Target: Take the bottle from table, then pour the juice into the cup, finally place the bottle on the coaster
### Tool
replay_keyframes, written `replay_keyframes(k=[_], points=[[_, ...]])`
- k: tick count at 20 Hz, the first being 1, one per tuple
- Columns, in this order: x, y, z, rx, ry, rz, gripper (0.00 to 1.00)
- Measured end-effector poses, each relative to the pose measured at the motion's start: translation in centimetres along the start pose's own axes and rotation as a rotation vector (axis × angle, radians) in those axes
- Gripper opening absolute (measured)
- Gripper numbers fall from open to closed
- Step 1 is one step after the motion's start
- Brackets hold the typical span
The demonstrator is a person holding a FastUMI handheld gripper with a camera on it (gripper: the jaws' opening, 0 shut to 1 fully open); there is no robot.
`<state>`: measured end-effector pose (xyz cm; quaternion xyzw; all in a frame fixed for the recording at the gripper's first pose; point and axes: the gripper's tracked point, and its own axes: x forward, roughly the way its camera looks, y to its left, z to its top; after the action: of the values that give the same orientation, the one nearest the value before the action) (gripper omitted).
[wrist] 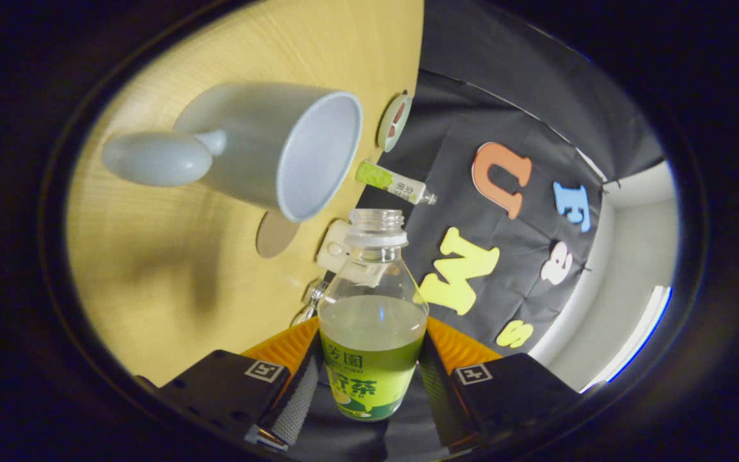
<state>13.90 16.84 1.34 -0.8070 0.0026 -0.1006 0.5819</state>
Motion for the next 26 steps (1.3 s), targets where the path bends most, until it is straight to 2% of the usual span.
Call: replay_keyframes(k=[3, 8, 11, 15, 21, 23, 26], points=[[0.1, 1.1, 0.0, 0.175, -0.011, 0.036, 0.82], [-1.4, 0.9, -0.5, 0.548, 0.027, 0.117, 0.82], [-2.0, -0.8, 0.0, 0.758, 0.016, 0.159, 0.82], [-2.1, -3.4, -0.3, 1.001, 0.003, 0.169, 0.82], [-0.1, -7.2, 0.1, 1.425, -0.031, 0.206, 0.82], [1.1, -7.3, 0.9, 1.511, -0.055, 0.260, 0.82], [3.6, -8.6, 2.1, 1.621, -0.105, 0.271, 0.82]])
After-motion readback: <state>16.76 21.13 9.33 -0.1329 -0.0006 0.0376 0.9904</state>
